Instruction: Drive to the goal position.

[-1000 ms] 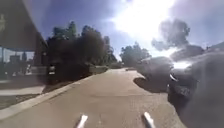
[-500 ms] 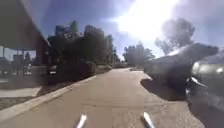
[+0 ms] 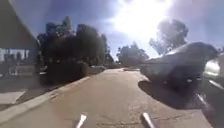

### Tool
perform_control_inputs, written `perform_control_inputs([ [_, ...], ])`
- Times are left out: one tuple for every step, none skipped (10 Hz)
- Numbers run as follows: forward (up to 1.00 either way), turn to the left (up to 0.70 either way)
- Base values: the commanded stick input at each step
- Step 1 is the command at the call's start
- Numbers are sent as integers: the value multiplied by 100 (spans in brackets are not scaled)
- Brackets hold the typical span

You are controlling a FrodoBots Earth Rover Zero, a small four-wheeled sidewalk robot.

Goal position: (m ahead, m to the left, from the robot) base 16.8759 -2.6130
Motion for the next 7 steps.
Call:
perform_control_inputs([
  [100, -3],
  [100, 0],
  [100, 0],
  [100, 0],
  [100, 0],
  [100, 0],
  [100, 0],
])
